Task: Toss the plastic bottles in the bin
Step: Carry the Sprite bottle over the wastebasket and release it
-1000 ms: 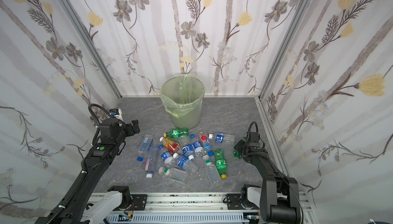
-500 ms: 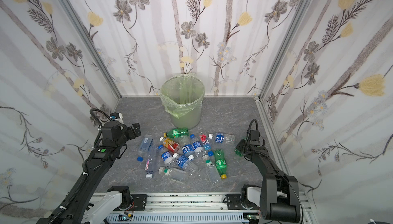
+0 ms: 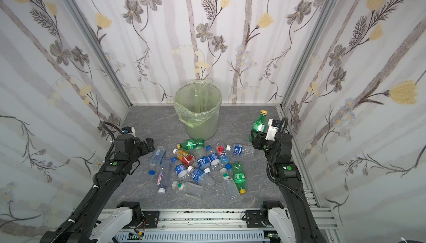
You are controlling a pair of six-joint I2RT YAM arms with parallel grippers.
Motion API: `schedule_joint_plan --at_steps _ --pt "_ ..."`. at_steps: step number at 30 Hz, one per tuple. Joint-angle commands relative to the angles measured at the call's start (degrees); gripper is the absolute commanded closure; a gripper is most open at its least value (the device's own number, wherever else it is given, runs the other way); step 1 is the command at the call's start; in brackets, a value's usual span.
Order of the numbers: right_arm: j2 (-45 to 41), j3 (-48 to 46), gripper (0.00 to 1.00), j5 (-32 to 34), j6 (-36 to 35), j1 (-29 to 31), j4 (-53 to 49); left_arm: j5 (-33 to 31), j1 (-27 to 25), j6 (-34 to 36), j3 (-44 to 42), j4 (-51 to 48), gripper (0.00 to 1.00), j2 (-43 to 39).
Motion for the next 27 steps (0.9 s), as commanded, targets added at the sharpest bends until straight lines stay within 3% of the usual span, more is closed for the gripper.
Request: schedule_joint_plan --at_steps 1,9,13,16,18,21,23,27 --pt "-1.22 3.45 0.55 -5.52 -2.18 2.49 9.82 1.0 0.03 -0.87 -0.25 0.72 0.0 -0.26" --pt "4.79 14.32 0.54 -3.67 -5.69 12.47 11.8 2.08 0.01 -1.57 -0.08 0.72 0.0 -0.43" --pt "17.63 26.11 0.55 -1.44 -7.38 16.84 10.89 2.7 0.03 -2.16 0.66 0.66 0.0 -0.25" --pt "32.6 42.28 0.52 0.78 -7.65 20.27 6.18 3.45 0.03 -2.92 1.54 0.64 0.0 0.24" --pt "44.96 56.57 0.37 1.89 -7.16 21.8 -1.86 3.94 0.0 -3.39 2.18 0.56 0.0 1.07" --pt "54.65 71.19 0.19 2.37 -6.1 22.78 -10.99 4.73 0.04 -3.96 3.3 0.04 0.0 2.15" --pt "54.16 70.3 0.12 2.43 -5.84 23.14 -9.79 5.01 0.01 -3.95 3.57 -0.2 0.0 2.51" --pt "49.13 63.21 0.1 3.01 -6.44 23.12 -5.54 5.06 -0.03 -3.35 3.75 -0.33 0.0 3.88"
